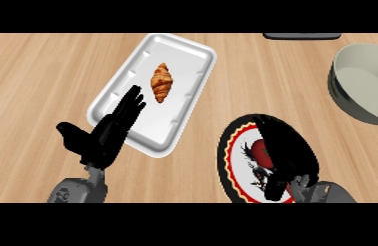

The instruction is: Pick the tomato from the plate and place it in the bowl

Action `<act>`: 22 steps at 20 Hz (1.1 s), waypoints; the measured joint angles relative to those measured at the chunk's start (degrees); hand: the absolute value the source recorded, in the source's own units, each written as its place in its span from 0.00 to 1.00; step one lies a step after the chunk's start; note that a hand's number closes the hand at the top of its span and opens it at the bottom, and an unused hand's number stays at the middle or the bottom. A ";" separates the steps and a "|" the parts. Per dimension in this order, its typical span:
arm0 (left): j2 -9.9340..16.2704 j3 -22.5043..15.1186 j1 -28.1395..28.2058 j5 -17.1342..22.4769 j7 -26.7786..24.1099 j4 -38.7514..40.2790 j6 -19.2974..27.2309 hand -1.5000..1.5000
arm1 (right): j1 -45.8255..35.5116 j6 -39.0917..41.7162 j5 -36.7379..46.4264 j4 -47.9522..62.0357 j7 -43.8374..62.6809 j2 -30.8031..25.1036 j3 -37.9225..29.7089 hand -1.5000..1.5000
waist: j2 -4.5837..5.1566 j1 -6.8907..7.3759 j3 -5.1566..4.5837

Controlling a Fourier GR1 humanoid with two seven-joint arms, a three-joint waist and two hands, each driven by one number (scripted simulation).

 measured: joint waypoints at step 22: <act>-2.01 3.32 -0.03 -2.62 1.06 -0.26 -3.08 0.50 | 1.34 -5.56 11.97 11.61 -18.38 5.92 -6.78 1.00 | -0.10 0.01 -0.13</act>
